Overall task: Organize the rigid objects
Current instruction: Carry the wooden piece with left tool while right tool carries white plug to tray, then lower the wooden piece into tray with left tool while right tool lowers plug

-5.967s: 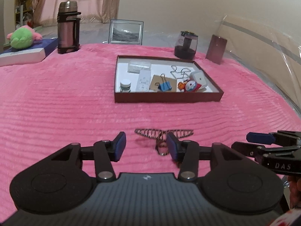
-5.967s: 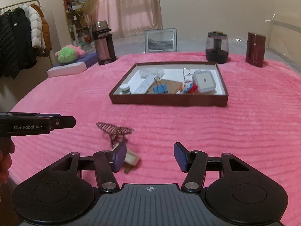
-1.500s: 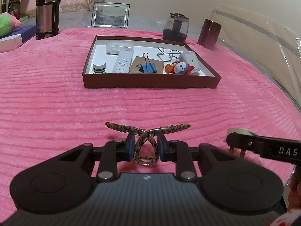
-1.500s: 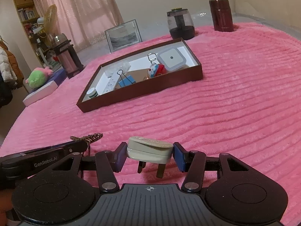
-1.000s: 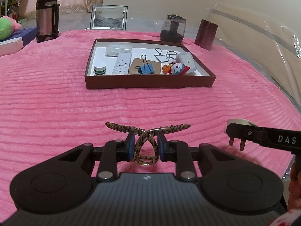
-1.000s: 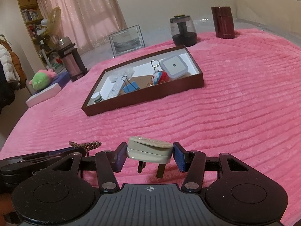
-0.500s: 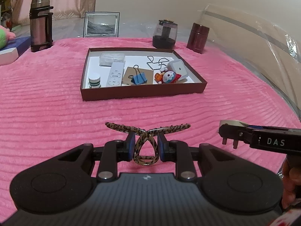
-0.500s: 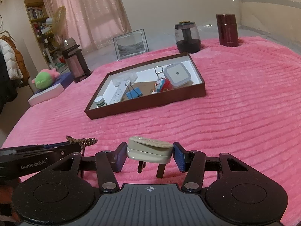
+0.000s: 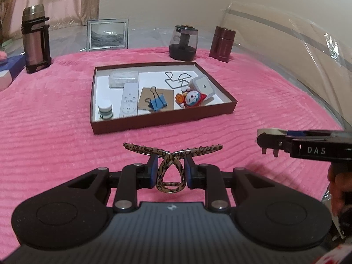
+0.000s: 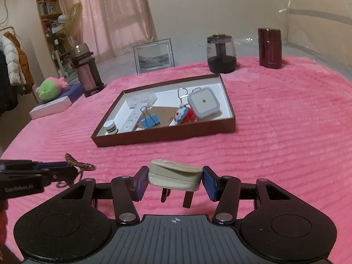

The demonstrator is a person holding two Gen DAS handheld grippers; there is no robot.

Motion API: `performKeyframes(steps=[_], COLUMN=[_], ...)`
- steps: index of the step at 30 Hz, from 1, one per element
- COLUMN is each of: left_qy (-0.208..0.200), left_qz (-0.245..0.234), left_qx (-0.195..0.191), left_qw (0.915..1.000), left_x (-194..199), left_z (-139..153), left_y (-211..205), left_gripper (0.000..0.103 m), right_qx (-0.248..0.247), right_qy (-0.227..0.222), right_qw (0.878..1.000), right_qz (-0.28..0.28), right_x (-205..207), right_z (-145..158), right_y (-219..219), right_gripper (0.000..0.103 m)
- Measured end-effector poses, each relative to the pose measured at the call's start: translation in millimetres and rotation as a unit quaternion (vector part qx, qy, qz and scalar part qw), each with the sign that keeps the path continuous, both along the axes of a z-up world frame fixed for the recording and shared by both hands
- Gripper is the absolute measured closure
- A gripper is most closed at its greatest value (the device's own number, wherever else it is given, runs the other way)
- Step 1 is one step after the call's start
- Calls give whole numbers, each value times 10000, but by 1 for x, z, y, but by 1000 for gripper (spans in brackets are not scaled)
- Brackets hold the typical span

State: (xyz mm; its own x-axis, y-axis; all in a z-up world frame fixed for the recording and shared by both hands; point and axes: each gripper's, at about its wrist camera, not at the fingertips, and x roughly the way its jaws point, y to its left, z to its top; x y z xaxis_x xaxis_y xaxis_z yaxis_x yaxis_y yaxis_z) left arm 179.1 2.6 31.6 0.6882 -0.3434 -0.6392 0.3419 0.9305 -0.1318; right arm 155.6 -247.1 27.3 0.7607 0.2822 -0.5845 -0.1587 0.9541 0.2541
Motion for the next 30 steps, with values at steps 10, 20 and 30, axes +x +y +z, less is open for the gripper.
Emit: performKeyframes(steps=[10, 20, 30], left_qy=[-139, -138, 23], left_qz=[-287, -619, -906], left_qx=[163, 407, 596], left_qw=[9994, 9972, 9941], left_x=[55, 142, 231], left_z=[35, 55, 40], left_y=[3, -16, -50], left_gripper=[82, 82, 82], right_qx=[-278, -764, -1147], right_qy=[-142, -248, -287], right_qw=[9984, 9922, 9817], right_qz=[463, 957, 1496], right_x=[66, 150, 235], right_z=[26, 43, 36], right_y=[-10, -21, -25], right_gripper=[54, 54, 54])
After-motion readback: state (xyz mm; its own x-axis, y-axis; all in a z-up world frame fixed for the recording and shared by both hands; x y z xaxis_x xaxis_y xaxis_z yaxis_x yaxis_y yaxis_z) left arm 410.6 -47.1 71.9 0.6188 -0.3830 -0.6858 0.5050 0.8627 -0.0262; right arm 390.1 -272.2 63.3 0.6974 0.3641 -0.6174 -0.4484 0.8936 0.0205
